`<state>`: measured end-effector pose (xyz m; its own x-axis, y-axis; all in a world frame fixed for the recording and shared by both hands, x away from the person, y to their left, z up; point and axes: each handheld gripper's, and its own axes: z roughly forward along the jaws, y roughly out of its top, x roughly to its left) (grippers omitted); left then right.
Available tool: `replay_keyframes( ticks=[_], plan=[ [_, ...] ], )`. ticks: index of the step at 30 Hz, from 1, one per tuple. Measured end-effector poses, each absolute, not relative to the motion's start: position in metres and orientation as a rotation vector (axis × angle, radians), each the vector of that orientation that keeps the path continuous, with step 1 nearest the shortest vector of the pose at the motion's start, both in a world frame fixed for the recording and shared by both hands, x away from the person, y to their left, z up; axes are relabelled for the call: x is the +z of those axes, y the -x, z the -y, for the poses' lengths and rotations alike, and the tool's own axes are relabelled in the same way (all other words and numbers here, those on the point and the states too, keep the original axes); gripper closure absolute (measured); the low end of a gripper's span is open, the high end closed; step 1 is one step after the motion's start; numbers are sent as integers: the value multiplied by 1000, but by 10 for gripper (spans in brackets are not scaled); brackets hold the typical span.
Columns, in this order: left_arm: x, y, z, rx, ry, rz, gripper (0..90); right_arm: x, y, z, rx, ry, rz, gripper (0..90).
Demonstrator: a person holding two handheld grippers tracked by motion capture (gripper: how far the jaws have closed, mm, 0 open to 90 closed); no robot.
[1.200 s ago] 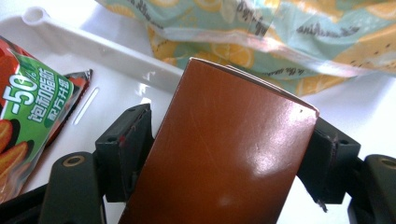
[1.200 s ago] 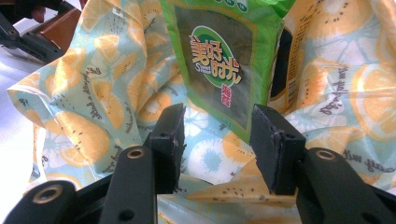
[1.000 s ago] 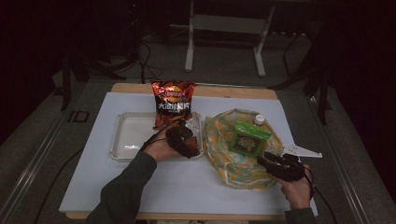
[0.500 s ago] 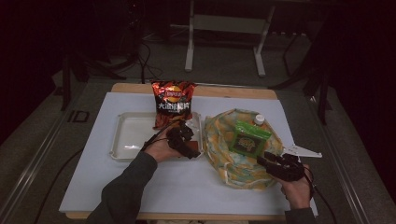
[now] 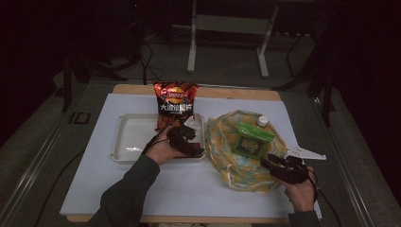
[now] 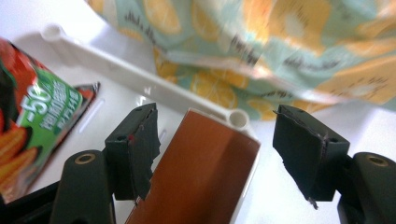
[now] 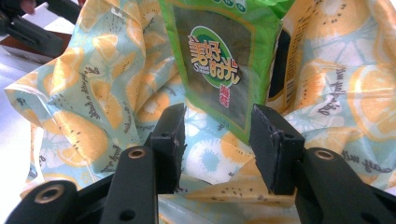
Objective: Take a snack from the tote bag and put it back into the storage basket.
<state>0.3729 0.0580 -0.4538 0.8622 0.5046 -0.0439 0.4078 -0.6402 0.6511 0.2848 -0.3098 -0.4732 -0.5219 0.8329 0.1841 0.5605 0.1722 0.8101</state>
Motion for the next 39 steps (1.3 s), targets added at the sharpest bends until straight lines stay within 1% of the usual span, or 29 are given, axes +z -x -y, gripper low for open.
replay_keyframes(
  ticks=[13, 22, 39],
  plan=[
    [-443, -358, -54, 247, -2252, -671, 335, -471, -285, 311, 1281, -1330, -2138, 566],
    [-441, -345, -60, 270, -2168, -710, 336, -469, -284, 311, 1282, -1330, -2133, 579],
    [-449, -334, -70, 232, -2083, -750, 338, -470, -286, 310, 1267, -1331, -2134, 591]
  ],
)
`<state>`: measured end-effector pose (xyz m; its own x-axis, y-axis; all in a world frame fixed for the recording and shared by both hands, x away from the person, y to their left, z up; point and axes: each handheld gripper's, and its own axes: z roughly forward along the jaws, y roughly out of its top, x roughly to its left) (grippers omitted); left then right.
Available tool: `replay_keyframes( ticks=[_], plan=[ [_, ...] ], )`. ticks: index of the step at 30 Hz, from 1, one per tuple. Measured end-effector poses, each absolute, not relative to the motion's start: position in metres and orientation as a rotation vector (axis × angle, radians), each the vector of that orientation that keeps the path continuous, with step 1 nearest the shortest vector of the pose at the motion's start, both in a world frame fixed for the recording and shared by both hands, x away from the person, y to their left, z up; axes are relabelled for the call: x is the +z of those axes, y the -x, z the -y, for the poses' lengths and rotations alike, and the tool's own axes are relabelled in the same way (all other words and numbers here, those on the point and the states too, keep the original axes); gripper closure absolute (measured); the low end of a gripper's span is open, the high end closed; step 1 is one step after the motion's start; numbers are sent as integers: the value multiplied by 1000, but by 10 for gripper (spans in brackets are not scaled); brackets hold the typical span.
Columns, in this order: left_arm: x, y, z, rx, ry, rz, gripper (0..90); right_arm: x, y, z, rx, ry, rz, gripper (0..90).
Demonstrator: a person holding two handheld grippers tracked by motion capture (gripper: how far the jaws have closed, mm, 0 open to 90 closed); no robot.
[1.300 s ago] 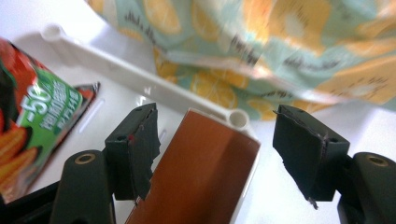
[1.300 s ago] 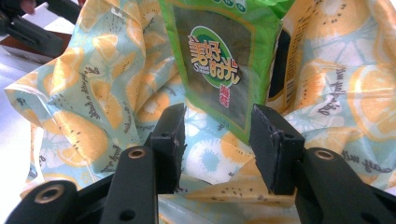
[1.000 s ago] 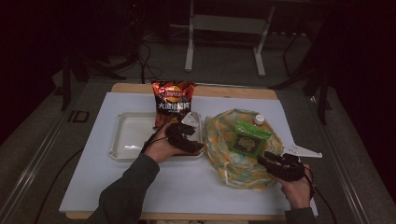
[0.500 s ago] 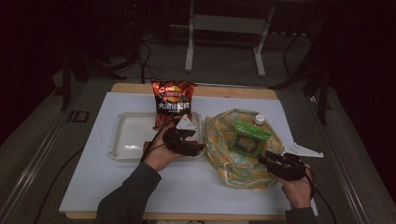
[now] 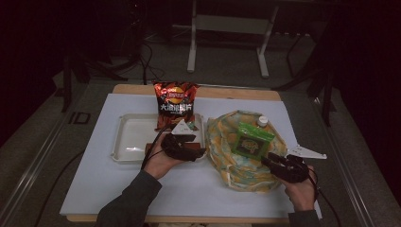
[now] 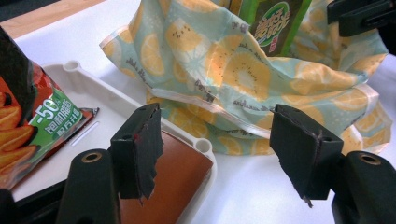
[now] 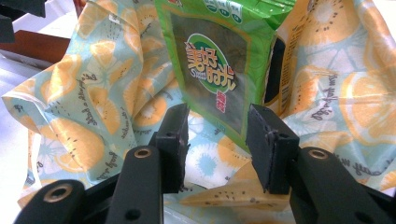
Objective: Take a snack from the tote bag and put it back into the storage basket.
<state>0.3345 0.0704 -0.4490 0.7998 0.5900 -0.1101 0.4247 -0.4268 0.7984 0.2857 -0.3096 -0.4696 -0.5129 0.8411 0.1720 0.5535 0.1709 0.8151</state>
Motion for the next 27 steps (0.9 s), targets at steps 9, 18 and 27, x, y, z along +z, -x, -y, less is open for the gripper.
replay_keyframes(
  ticks=[9, 18, 27],
  plan=[
    [-452, -328, -74, 221, -2057, -739, 340, -467, -284, 306, 1235, -1312, -2132, 607],
    [-464, -317, -88, 204, -2044, -752, 366, -461, -289, 305, 1198, -1311, -2111, 589],
    [-483, -302, -94, 274, -2044, -740, 441, -452, -296, 309, 1214, -1316, -2079, 571]
  ],
)
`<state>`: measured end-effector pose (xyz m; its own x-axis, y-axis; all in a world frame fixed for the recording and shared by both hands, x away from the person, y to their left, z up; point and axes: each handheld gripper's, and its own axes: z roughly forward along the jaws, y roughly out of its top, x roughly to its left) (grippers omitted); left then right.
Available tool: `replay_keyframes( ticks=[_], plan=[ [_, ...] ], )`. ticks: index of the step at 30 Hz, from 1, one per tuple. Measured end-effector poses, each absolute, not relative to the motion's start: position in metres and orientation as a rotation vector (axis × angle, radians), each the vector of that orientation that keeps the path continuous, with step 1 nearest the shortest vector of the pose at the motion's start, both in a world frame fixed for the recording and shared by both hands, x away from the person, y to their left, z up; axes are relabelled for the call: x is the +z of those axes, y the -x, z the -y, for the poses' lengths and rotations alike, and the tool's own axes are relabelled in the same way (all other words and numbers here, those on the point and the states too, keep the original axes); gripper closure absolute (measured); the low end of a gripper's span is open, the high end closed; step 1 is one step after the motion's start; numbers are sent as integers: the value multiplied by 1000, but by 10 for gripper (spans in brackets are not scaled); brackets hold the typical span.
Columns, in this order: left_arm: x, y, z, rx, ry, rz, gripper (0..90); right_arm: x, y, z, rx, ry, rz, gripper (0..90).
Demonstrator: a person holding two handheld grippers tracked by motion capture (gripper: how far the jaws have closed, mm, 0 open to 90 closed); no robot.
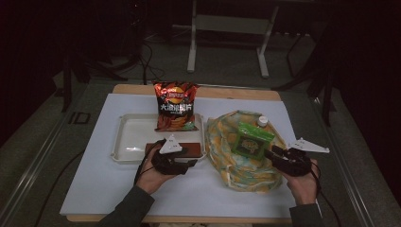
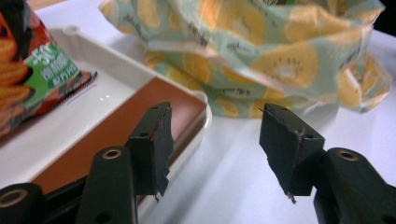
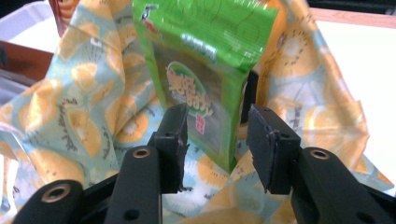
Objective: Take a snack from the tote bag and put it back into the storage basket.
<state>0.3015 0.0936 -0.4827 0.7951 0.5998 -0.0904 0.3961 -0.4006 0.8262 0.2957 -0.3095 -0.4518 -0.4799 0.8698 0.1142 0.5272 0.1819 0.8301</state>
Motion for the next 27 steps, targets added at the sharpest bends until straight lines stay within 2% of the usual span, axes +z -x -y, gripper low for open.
replay_keyframes(
  ticks=[4, 13, 24, 27],
  plan=[
    [-490, -292, -97, 318, -2037, -719, 479, -446, -300, 310, 1214, -1312, -2066, 561],
    [-496, -282, -108, 341, -2021, -705, 483, -433, -312, 310, 1205, -1293, -2051, 502],
    [-507, -279, -117, 339, -2046, -746, 496, -432, -331, 302, 1201, -1228, -2143, 505],
    [-510, -280, -118, 336, -2047, -759, 496, -435, -335, 297, 1177, -1205, -2182, 533]
  ],
)
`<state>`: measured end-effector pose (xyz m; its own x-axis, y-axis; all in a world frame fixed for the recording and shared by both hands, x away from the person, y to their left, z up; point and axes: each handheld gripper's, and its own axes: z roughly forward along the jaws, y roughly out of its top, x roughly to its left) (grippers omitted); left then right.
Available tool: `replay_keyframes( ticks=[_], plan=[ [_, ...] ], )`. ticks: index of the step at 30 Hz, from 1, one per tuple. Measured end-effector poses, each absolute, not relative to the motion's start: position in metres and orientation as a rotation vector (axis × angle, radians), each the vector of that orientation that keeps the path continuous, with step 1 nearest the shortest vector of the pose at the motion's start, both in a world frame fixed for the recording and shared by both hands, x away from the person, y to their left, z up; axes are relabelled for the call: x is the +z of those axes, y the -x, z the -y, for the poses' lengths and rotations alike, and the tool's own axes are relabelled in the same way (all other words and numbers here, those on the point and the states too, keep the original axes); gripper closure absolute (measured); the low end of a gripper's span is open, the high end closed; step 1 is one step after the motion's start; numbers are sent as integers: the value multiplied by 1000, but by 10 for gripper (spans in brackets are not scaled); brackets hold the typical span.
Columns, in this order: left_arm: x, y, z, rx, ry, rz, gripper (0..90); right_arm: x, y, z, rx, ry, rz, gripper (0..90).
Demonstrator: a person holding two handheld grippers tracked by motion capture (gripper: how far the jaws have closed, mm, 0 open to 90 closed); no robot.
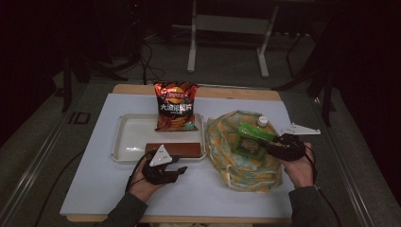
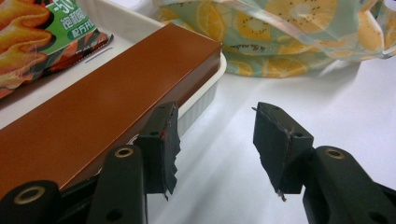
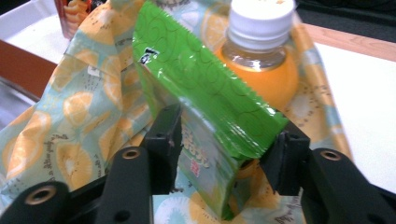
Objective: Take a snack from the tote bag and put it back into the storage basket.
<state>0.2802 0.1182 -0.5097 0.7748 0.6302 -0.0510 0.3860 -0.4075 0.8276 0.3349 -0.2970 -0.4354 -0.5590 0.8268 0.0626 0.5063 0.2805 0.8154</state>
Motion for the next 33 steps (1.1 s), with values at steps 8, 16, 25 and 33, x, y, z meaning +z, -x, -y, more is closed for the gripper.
replay_keyframes(
  ticks=[8, 16, 25, 33],
  plan=[
    [-516, -281, -116, 306, -2068, -749, 497, -438, -335, 292, 1160, -1172, -2207, 650],
    [-522, -283, -115, 280, -2074, -754, 504, -437, -333, 288, 1168, -1119, -2210, 758],
    [-527, -283, -111, 275, -2094, -745, 504, -430, -332, 286, 1180, -1078, -2204, 768],
    [-533, -282, -101, 245, -2104, -702, 504, -423, -331, 284, 1185, -1058, -2203, 770]
  ],
)
